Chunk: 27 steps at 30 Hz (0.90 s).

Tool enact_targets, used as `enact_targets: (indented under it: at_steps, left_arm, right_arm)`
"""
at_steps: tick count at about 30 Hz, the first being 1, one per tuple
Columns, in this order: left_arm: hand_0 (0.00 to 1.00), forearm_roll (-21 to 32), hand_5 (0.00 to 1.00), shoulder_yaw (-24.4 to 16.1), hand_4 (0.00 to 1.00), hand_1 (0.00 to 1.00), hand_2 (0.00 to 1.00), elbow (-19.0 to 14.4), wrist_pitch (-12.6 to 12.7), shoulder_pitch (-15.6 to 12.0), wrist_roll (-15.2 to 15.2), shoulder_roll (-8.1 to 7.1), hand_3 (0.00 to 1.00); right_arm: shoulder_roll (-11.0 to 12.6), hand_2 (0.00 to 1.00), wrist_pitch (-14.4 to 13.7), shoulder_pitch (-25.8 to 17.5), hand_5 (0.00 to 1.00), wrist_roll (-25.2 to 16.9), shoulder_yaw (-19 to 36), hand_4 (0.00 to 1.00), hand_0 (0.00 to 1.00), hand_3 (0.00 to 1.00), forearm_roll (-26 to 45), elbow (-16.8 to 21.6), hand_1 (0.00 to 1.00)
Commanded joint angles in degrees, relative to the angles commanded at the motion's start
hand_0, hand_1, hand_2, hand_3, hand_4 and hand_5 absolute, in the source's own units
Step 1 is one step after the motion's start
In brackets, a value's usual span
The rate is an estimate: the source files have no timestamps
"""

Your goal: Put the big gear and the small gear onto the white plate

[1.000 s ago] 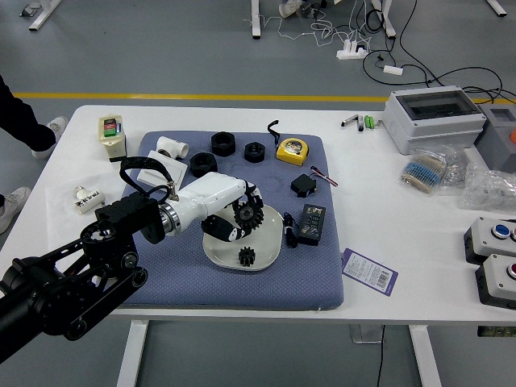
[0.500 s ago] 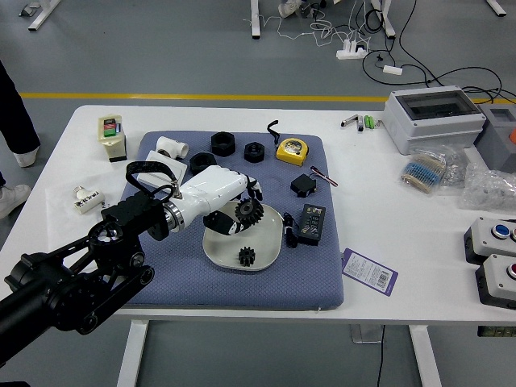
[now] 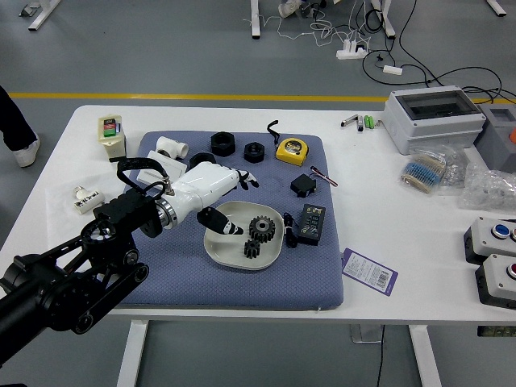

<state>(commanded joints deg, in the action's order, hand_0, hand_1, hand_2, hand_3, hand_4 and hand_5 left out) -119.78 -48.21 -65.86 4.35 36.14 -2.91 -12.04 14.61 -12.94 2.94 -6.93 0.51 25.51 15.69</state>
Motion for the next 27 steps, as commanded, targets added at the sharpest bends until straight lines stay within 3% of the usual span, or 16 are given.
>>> enact_targets:
  at_steps: [1, 6, 7, 11, 14, 17, 20, 27]
  left_arm:
    - [0.476, 0.91, 0.264, -1.40, 0.883, 0.594, 0.611, -0.49, 1.02, -0.48, -0.25, -0.02, 0.618]
    - [0.476, 4.27, 0.264, -7.46, 0.883, 0.594, 0.611, -2.81, 2.52, -2.30, -1.16, -0.27, 0.618]
    - [0.431, 6.19, 0.264, -9.04, 0.855, 0.545, 0.579, -3.59, 2.88, -3.01, -1.28, -0.19, 0.599]
    - [0.431, 12.51, 0.264, -13.29, 0.855, 0.545, 0.579, -5.40, 3.96, -4.71, -1.61, 0.15, 0.599]
    - [0.410, 19.44, 0.272, -18.64, 0.822, 0.520, 0.561, -9.30, 5.04, -8.51, -2.30, 0.58, 0.588]
    - [0.410, 26.52, 0.272, -20.28, 0.822, 0.520, 0.561, -10.14, 5.01, -9.36, -2.48, 0.62, 0.588]
    - [0.431, 33.97, 0.280, -24.42, 0.797, 0.517, 0.560, -12.81, 5.19, -12.53, -2.70, 1.00, 0.589]
    - [0.447, 49.01, 0.294, -30.46, 0.796, 0.526, 0.570, -13.54, 5.33, -15.84, -2.85, 2.09, 0.591]
  right_arm:
    - [-0.02, 0.738, 0.01, -0.07, 0.695, -0.03, 0.01, 0.739, 0.620, 0.545, 0.09, -0.01, 0.639]
    - [0.06, 0.738, 0.07, -0.26, 0.695, -0.09, 0.21, 0.739, 0.620, 0.545, -0.06, -0.04, 0.639]
    - [0.05, 0.737, 0.10, -0.31, 0.696, -0.11, 0.16, 0.738, 0.620, 0.544, 0.00, -0.05, 0.639]
    - [0.06, 0.737, 0.12, -0.42, 0.696, -0.13, 0.18, 0.738, 0.620, 0.544, -0.12, -0.07, 0.639]
    - [0.03, 0.738, 0.12, -0.68, 0.695, -0.18, 0.19, 0.737, 0.620, 0.544, -0.18, -0.09, 0.639]
    - [0.01, 0.738, 0.13, -0.74, 0.695, -0.20, 0.21, 0.737, 0.620, 0.544, -0.13, -0.09, 0.639]
    - [-0.04, 0.737, 0.16, -1.03, 0.695, -0.19, 0.17, 0.737, 0.620, 0.544, -0.19, -0.11, 0.640]
    - [-0.07, 0.738, 0.14, -0.91, 0.695, -0.21, 0.35, 0.737, 0.620, 0.544, -0.24, -0.10, 0.639]
